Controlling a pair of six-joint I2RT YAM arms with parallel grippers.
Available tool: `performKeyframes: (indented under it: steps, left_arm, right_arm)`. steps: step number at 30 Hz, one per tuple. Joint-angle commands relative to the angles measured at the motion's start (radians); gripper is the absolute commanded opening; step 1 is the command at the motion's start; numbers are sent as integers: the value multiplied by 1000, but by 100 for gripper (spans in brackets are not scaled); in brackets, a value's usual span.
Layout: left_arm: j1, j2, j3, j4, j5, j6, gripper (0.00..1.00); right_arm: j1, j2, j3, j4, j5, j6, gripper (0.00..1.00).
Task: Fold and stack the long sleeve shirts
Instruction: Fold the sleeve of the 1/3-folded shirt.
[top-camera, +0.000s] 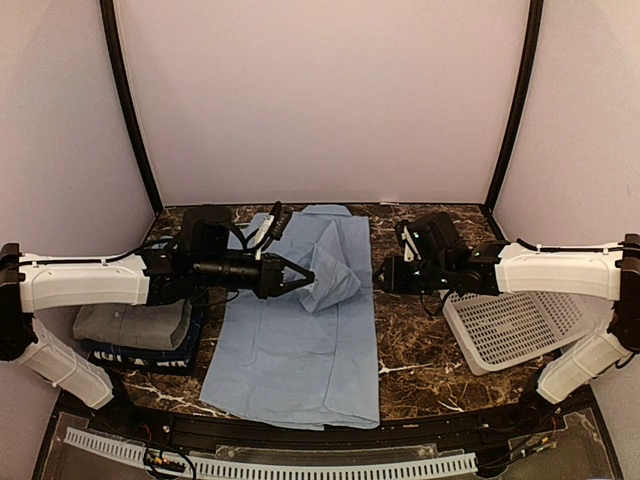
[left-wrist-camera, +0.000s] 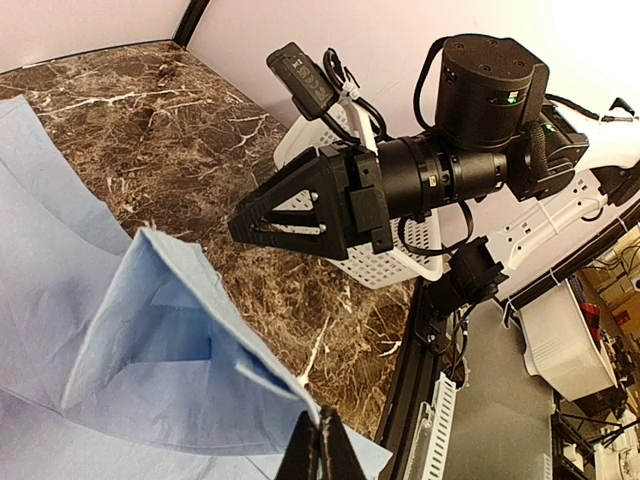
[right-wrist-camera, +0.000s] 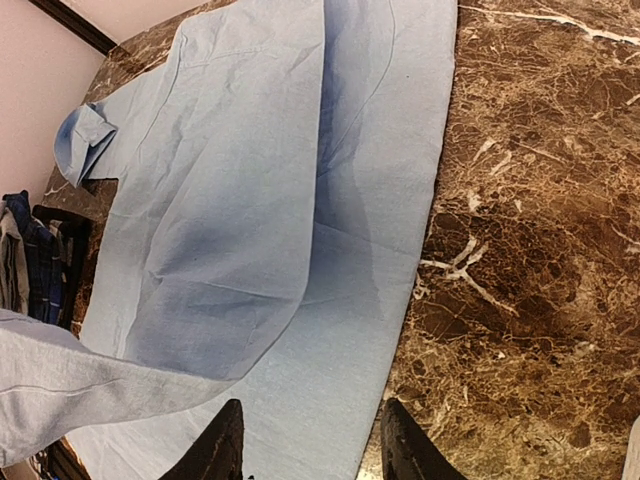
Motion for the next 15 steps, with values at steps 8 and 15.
performKeyframes:
  steps: [8, 15]
  left_arm:
    - [4, 79, 4, -27, 147, 54, 0]
    - [-64, 233, 22, -89, 238, 42, 12]
  right_arm:
    - [-5, -3, 12, 29, -7, -5, 43]
    - [-4, -7, 3, 23, -7, -8, 44]
